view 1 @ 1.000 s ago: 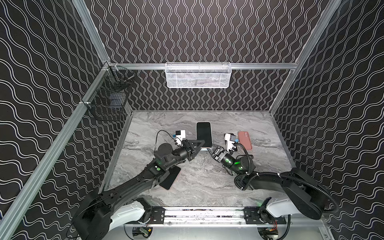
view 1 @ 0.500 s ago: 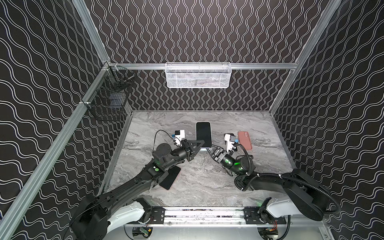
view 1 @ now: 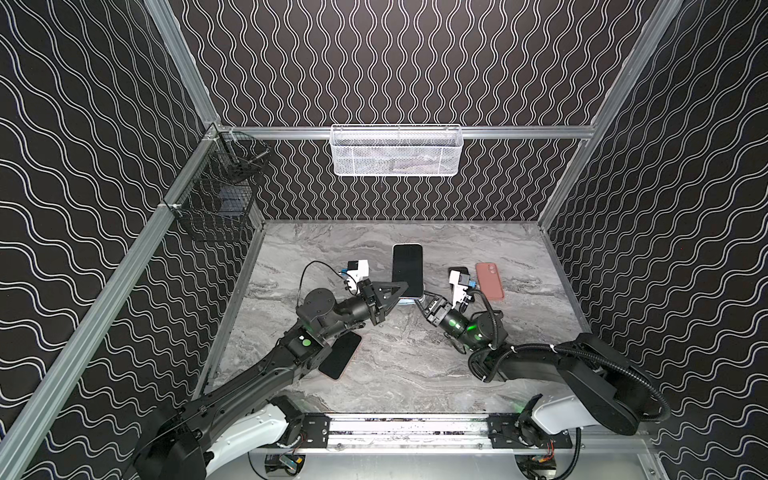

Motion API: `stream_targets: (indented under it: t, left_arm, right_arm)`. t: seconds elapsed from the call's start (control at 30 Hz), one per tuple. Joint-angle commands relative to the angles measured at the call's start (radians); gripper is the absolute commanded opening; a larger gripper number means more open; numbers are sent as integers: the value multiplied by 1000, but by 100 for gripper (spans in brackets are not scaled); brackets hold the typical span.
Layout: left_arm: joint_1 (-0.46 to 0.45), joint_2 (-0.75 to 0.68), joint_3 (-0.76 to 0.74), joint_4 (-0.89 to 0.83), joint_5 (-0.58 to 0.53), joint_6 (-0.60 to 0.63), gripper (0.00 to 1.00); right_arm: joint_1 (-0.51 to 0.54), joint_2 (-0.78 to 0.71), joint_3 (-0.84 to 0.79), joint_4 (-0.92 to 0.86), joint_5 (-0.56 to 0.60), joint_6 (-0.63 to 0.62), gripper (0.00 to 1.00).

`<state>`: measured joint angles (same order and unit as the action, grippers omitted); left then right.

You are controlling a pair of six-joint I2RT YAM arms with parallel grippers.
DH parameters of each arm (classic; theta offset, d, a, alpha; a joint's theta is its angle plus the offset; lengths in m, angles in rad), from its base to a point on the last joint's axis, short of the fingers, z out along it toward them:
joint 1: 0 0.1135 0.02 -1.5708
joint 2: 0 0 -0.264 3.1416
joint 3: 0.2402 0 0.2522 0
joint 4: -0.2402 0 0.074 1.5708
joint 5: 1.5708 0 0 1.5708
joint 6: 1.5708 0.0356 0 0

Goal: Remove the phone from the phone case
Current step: 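Carry the pale case away with the right gripper while left holds the phone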

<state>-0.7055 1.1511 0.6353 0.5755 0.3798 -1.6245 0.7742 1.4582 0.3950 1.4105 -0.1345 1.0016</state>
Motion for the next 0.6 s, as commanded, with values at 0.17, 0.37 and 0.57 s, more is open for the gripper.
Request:
stream_targets:
  t: [0.17, 0.37, 0.57]
  left_arm:
    - [1, 15, -5, 191, -24, -24, 0]
    - [1, 42, -16, 249, -20, -44, 0]
    - [0, 71, -16, 286, -13, -49, 0]
  right_arm:
    - [-60, -34, -22, -71, -2, -35, 2]
    - [-113, -47, -36, -102, -25, -34, 2]
    - [-144, -39, -40, -94, -46, -23, 2]
